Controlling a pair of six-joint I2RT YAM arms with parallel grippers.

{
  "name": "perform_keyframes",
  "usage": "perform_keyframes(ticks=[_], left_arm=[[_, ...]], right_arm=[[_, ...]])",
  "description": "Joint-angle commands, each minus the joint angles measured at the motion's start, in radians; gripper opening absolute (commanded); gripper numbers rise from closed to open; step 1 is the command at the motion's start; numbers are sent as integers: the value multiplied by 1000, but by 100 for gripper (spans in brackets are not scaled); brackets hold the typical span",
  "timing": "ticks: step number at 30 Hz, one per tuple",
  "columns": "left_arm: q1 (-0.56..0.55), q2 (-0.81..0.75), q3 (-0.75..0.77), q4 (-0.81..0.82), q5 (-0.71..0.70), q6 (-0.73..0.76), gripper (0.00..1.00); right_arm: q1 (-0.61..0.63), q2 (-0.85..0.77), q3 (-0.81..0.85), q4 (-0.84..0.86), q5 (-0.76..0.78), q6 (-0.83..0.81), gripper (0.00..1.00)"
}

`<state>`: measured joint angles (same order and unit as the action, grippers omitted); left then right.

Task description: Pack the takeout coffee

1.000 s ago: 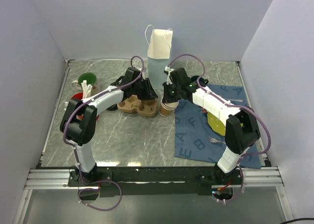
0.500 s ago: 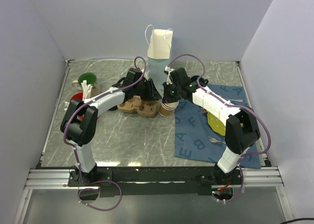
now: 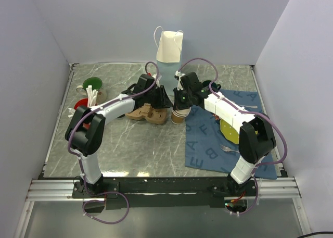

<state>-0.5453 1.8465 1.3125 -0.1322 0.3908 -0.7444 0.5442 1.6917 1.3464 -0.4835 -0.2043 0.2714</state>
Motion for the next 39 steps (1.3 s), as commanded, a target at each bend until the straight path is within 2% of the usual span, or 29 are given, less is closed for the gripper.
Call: perform_keyframes(ticks=[1,39], left_arm=[[-36,11,2,-60,-47,27,33],[-51,34,17,-104,-122,42,32]], right_arm=[[-3,-10,31,63,-10,3,0],[0,-72,20,135,46,-24,0]])
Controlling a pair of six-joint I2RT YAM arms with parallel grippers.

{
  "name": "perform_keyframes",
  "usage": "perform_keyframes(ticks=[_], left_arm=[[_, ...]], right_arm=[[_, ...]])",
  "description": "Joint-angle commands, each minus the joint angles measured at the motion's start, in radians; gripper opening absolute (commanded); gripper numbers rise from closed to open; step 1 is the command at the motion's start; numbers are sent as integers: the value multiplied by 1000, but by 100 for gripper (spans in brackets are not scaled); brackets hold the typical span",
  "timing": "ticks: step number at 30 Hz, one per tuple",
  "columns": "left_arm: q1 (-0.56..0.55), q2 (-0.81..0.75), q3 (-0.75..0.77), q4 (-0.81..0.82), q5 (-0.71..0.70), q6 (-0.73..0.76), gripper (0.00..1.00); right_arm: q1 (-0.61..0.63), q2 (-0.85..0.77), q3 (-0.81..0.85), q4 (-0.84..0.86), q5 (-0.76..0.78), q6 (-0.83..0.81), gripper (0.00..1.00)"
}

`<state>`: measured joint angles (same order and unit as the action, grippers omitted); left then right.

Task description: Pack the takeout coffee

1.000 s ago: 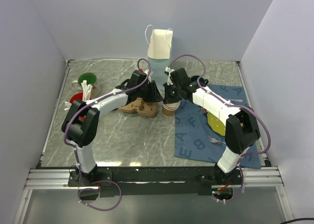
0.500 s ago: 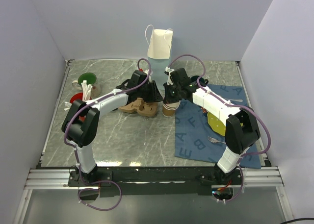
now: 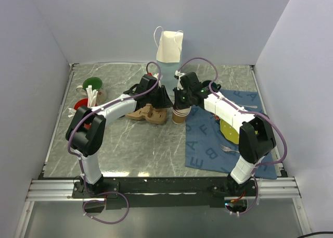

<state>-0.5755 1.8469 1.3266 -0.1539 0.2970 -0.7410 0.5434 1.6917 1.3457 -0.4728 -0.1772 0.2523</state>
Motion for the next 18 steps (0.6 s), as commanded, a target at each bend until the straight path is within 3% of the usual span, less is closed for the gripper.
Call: perform_keyframes(ticks=[1,18], left_arm=[[-23,34,3,-84,-29,38,32],[-32,37,0,-98,-56,43,30]], right_arm=[[1,-72,18,122,24,-8,0],[1,-125,-25,138,71,-8,0]])
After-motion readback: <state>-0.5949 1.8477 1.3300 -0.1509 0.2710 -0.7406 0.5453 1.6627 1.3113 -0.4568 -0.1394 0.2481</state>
